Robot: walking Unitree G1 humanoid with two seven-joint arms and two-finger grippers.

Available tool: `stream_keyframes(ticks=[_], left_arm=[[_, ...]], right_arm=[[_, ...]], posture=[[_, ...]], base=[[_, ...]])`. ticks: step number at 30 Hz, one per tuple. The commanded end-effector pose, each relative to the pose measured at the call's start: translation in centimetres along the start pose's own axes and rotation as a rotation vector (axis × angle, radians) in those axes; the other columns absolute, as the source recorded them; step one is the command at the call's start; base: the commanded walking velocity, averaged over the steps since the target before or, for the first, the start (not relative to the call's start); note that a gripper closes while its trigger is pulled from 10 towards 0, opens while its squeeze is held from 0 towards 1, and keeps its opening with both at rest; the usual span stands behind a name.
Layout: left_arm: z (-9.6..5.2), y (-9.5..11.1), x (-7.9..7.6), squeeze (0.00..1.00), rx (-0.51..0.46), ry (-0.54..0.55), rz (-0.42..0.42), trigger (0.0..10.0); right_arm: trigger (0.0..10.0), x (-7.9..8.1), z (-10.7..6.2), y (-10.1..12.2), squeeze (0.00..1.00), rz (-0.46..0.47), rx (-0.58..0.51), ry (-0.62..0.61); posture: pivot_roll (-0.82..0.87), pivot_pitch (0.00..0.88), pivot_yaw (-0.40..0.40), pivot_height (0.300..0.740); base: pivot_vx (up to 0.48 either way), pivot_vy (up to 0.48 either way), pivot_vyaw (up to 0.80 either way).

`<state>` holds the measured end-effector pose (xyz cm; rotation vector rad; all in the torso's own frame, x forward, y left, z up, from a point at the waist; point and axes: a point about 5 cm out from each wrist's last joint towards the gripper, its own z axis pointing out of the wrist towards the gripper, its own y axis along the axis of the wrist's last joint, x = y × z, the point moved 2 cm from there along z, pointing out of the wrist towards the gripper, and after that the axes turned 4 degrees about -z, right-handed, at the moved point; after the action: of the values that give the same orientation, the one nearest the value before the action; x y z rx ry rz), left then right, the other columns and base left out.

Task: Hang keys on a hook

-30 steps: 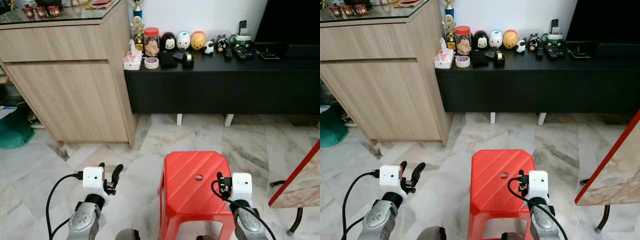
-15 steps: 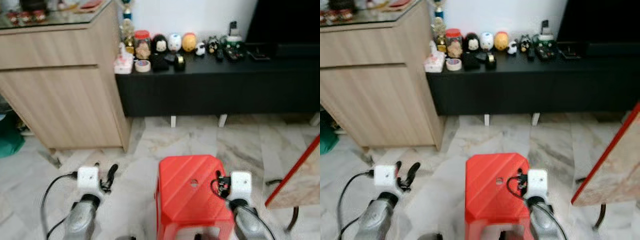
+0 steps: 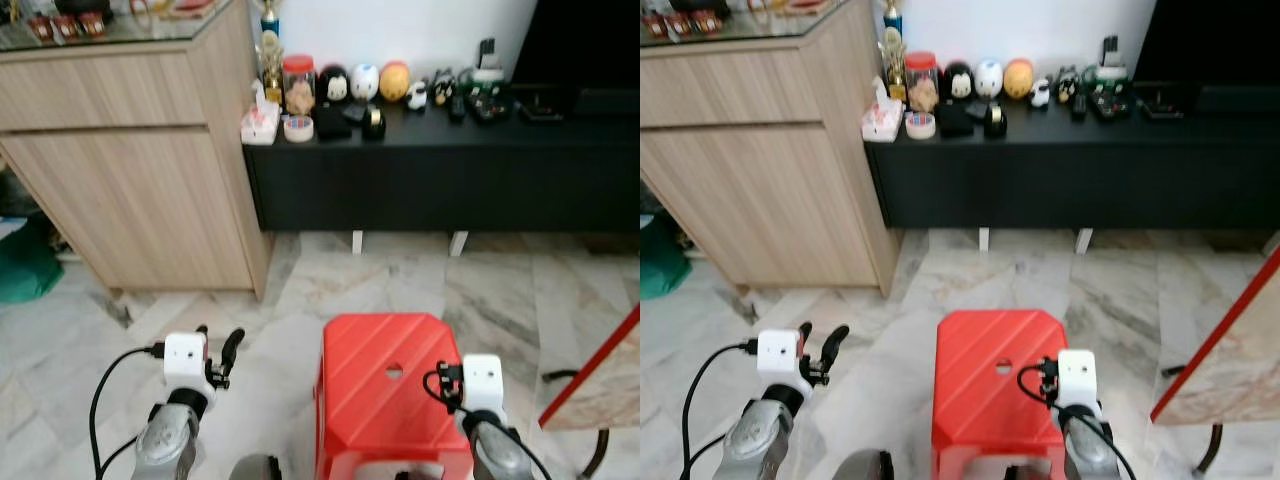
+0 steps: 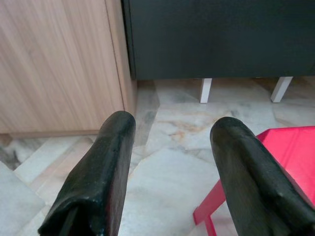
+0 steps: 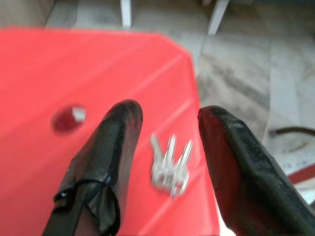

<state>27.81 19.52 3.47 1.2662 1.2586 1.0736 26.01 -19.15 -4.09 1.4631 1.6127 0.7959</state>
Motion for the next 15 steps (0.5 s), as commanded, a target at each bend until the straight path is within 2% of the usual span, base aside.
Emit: stream_keyframes(ticks=[1,2,3,5,6,7,8,15], left_arm=[[-0.04,-0.01,0.11,0.00,0.003,-0.001,0.011,10.0],[-0.05,-0.04,0.07,0.00,0.004,-0.003,0.011,10.0],[-0.05,-0.04,0.07,0.00,0.004,-0.004,0.011,10.0],[-0.06,-0.03,0.07,0.00,0.004,-0.004,0.011,10.0],[-0.06,-0.02,0.05,0.00,0.004,-0.005,0.011,10.0],[-0.04,-0.02,0.01,0.00,0.004,-0.006,0.011,10.0],[-0.02,-0.01,-0.05,0.00,0.004,-0.009,0.012,10.0],[0.90,0.46,-0.54,0.00,-0.004,-0.028,0.014,10.0]], right_arm=[[10.0,0.18,0.27,0.19,0.00,0.006,0.011,0.018],[10.0,0.13,0.36,0.02,0.43,0.004,0.029,0.024],[10.0,0.09,0.39,-0.09,1.00,0.002,0.040,0.025],[10.0,0.07,0.43,-0.21,1.00,0.000,0.053,0.026],[10.0,0.01,0.50,-0.29,1.00,0.001,0.065,0.026],[10.0,-0.06,0.57,-0.38,0.95,0.000,0.081,0.025],[10.0,-0.17,0.67,-0.45,0.00,-0.004,0.097,0.022],[10.0,-0.35,1.27,0.06,0.00,0.011,0.127,0.009]], posture=[[0.01,0.011,0.013,0.628],[0.01,0.013,0.014,0.628],[0.01,0.013,0.014,0.628],[0.02,0.015,0.016,0.628],[0.02,0.015,0.016,0.628],[0.02,0.015,0.016,0.628],[0.02,0.022,0.017,0.628],[0.04,0.030,0.019,0.628]], base=[[0.000,0.000,0.00],[0.000,0.000,0.00],[0.000,0.000,0.00],[0.000,0.000,0.00],[0.000,0.000,0.00],[0.000,0.000,0.00],[0.000,0.000,0.00],[0.000,0.000,0.00]])
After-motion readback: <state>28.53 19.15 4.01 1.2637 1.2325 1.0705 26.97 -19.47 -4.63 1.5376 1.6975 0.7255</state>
